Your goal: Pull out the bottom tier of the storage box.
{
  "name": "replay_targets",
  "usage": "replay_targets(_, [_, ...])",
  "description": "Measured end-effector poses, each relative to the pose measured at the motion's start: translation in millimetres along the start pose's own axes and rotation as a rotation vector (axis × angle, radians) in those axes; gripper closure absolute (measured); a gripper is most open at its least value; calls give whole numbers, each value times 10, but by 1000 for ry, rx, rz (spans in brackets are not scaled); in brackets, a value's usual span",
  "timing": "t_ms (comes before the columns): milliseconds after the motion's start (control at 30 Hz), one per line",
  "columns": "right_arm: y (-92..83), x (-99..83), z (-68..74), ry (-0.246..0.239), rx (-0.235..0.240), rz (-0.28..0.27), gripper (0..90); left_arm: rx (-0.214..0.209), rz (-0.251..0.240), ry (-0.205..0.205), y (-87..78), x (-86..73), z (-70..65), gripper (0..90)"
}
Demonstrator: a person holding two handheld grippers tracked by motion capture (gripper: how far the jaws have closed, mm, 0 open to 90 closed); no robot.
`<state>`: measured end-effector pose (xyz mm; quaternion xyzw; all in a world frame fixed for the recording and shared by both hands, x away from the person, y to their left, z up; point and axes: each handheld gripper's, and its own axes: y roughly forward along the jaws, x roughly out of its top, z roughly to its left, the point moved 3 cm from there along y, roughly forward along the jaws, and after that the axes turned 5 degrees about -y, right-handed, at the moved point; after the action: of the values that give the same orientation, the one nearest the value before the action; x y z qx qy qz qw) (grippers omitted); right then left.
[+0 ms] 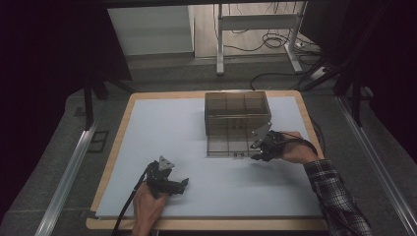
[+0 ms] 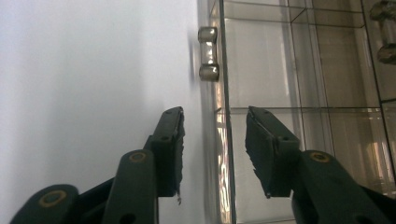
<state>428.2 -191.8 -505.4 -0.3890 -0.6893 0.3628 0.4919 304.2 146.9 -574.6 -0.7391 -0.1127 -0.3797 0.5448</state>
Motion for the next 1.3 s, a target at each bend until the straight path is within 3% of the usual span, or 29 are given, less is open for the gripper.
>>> replay_targets(333, [-33,17,60,43,-35,-21,415,0,0,-1,0,0,-1,0])
replay_targets(700, [-114,3,137,168,-86,-54,316,0,-1,-1,0,0,-1,0])
replay_targets(1300, [-243,-80,357,290,-132,-77,208,0,-1,0,0,0,0,0])
